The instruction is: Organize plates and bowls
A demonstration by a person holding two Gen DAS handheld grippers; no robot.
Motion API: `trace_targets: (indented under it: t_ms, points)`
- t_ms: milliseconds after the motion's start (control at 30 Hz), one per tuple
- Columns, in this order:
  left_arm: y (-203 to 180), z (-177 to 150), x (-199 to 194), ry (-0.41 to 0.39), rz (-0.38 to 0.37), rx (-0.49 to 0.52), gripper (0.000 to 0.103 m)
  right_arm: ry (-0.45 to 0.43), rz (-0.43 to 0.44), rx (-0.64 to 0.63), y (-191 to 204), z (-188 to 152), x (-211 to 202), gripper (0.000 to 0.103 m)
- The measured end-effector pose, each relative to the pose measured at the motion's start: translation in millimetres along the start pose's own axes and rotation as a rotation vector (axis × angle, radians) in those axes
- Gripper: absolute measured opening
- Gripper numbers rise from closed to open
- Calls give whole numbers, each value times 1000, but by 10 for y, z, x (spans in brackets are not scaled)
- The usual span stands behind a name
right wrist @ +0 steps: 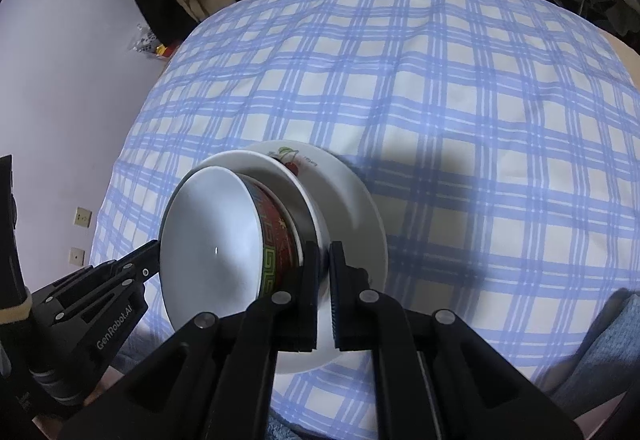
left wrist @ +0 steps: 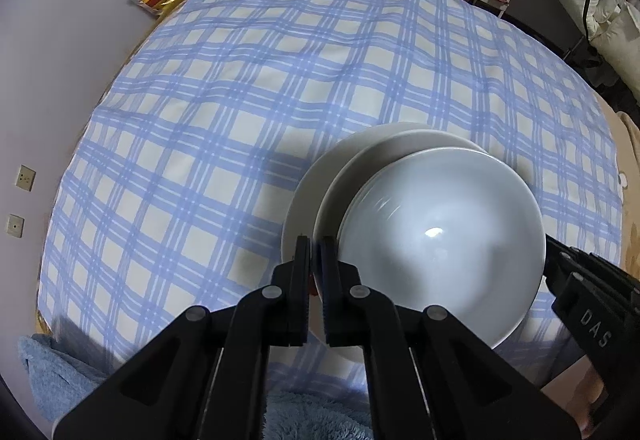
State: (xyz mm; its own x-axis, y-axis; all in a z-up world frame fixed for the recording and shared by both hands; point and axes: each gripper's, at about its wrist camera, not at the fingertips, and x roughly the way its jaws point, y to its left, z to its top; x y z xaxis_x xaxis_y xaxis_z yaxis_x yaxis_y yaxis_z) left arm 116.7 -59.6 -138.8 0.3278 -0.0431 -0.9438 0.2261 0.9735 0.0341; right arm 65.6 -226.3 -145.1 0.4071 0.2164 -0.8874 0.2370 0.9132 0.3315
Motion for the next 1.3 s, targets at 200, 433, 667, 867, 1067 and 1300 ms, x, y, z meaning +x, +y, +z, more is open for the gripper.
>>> trace_targets:
  t_ms: [200,433,667,867,1067,1300]
  points:
    - [3,-22,-180,-81,75,9,10,-98,75,22,-36,41,-201,10]
    - [135,-121,-443,-165,132,-44,13,-166,120,4,-98,-65,-371,40]
    - [241,-319,-886,-304,197,-73,26,-330,95,-122,74,-132,-868,57]
    - [266,-527,-1270,-428,244,-59,56,-469,64,-240,216,-250,-1314,72]
    - [342,-731,-1577,-534,297,-79,78,-572,99,-297,235,-394,-1610,101]
    - [422,-999,-1839,-671,275,-107,93,-710,21,-365,243,-618,-1903,103]
